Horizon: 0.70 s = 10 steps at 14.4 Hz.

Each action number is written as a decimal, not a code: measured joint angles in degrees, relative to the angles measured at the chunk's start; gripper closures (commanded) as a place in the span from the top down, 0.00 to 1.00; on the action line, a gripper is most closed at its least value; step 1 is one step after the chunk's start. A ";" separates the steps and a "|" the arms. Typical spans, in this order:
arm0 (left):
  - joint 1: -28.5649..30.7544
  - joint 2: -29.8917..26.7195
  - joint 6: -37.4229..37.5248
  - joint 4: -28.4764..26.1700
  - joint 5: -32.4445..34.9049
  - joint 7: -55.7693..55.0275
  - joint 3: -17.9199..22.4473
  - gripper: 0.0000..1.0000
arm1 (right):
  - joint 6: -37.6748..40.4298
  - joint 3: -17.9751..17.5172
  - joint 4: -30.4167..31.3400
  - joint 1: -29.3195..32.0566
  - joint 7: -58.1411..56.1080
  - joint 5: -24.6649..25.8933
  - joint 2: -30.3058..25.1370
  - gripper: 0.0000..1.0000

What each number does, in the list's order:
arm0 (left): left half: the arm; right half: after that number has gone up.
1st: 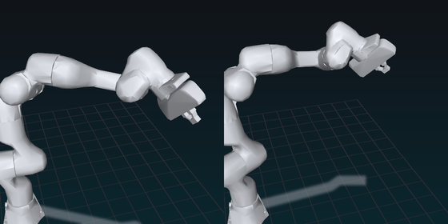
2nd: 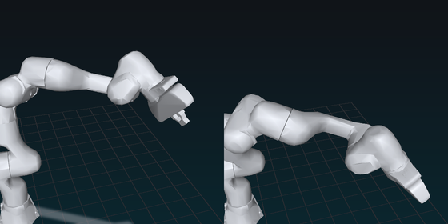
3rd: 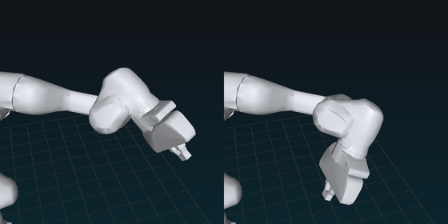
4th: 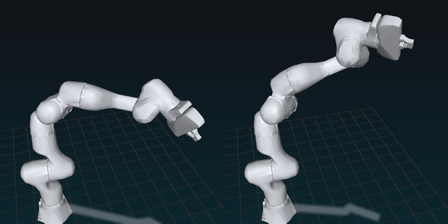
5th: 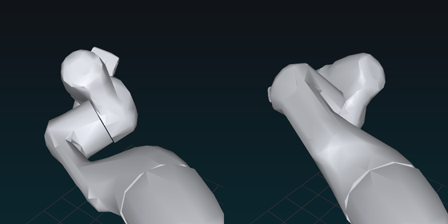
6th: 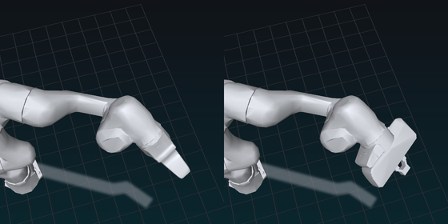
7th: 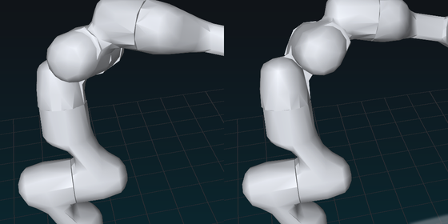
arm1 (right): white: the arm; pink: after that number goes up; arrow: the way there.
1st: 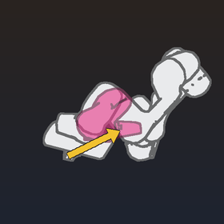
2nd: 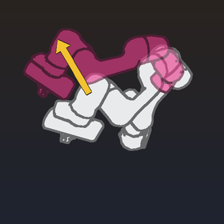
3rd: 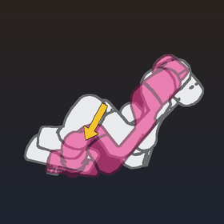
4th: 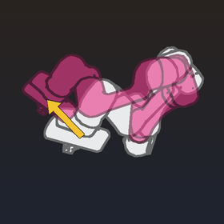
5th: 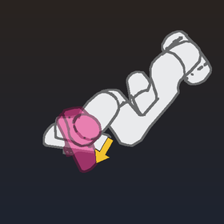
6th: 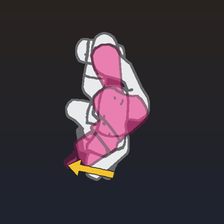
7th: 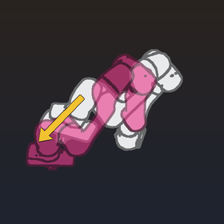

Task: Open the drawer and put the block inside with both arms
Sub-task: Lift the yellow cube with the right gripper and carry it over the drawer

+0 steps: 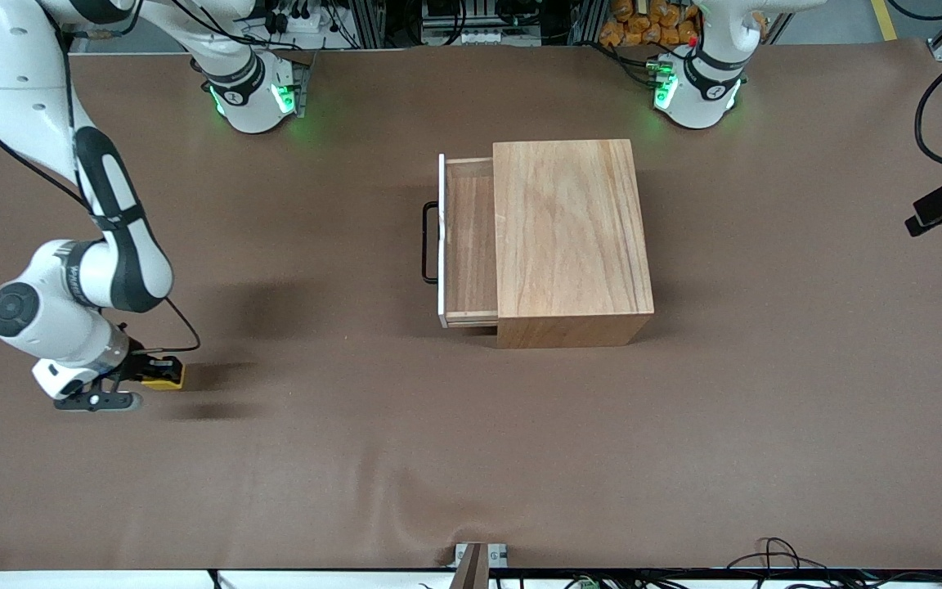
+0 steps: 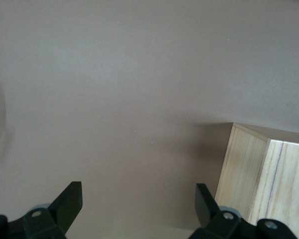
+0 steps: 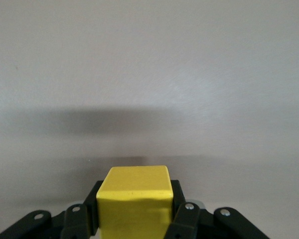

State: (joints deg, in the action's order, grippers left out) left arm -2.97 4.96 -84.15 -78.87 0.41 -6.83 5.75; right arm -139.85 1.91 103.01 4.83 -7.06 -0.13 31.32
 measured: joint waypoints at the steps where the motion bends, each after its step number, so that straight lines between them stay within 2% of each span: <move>1: 0.00 -0.39 0.00 -0.13 0.00 0.05 -0.05 1.00 | 0.24 0.00 -0.07 0.39 0.00 0.00 -1.16 0.08; 6: -0.15 -1.92 0.17 -0.75 0.00 -0.02 -0.53 1.00 | 3.05 0.02 -1.26 1.63 0.02 -0.02 -4.22 0.08; 10: -0.13 -1.95 0.17 -0.89 -0.12 -0.02 -2.54 1.00 | 9.93 -0.45 -2.02 1.59 0.04 -0.04 -6.60 0.08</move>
State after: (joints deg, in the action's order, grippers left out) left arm -3.09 3.02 -83.98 -79.76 0.29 -6.85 3.21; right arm -129.92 1.46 100.99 6.42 -7.03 -0.17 24.73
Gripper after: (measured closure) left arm 0.000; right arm 0.436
